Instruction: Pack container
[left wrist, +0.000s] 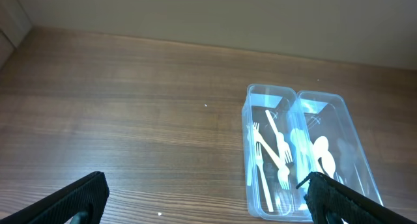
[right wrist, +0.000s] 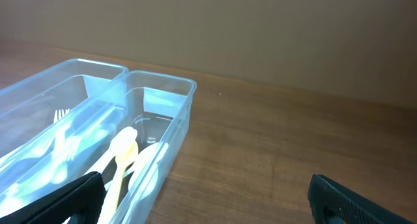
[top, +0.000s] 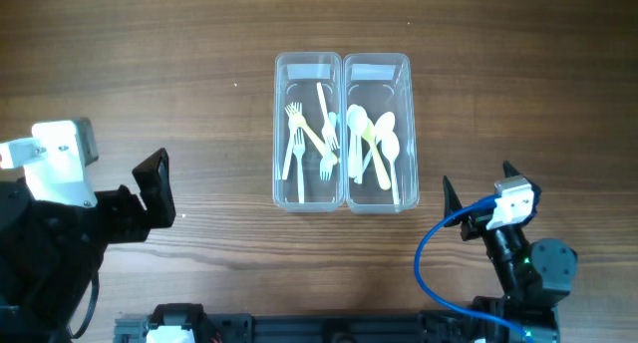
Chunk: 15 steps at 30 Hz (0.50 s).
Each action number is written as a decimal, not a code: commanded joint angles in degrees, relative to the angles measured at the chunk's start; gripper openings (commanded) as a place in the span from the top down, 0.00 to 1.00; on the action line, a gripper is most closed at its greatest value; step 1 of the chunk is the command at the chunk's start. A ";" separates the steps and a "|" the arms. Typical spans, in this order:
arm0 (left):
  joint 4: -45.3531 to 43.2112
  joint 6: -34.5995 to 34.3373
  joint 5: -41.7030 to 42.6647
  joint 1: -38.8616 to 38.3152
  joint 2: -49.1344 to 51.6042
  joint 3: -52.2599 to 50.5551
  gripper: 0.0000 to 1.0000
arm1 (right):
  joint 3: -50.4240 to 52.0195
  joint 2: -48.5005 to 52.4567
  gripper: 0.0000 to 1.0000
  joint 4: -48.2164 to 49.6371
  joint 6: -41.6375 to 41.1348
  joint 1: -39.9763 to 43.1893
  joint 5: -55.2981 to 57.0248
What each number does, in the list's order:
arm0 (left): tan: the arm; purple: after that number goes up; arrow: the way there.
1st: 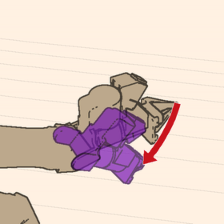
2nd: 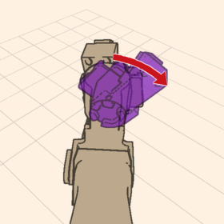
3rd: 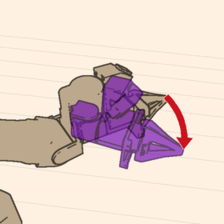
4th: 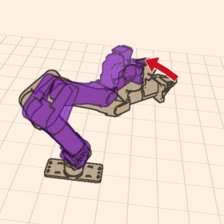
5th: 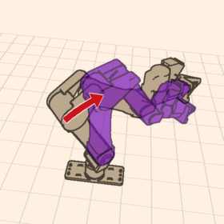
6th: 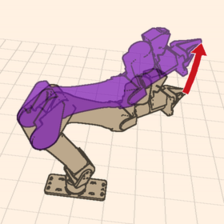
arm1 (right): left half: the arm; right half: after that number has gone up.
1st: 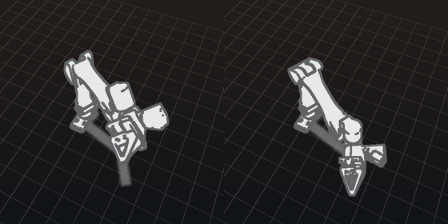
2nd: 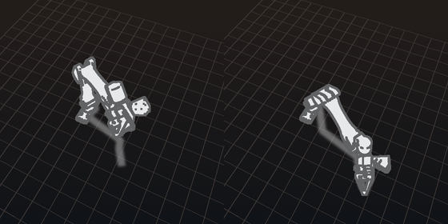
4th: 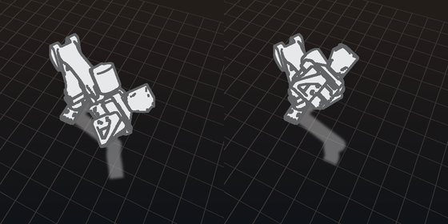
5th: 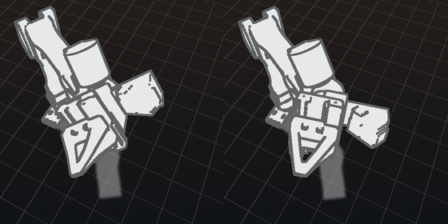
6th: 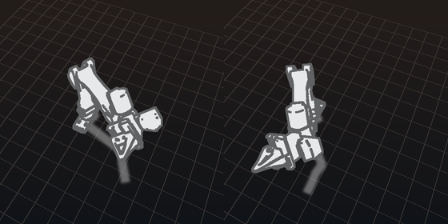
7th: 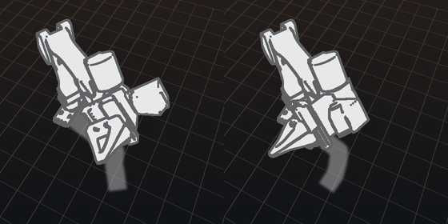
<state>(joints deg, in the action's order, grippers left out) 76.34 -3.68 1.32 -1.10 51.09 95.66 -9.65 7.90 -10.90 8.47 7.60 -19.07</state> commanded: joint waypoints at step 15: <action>-0.13 0.48 -0.57 0.00 0.07 0.26 0.00 | 1.90 -0.85 0.00 1.92 0.48 -0.22 -0.28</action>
<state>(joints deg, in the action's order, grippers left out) 76.34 -3.68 1.32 -1.10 51.09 95.66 -8.23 7.90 -9.76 8.47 7.60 -19.07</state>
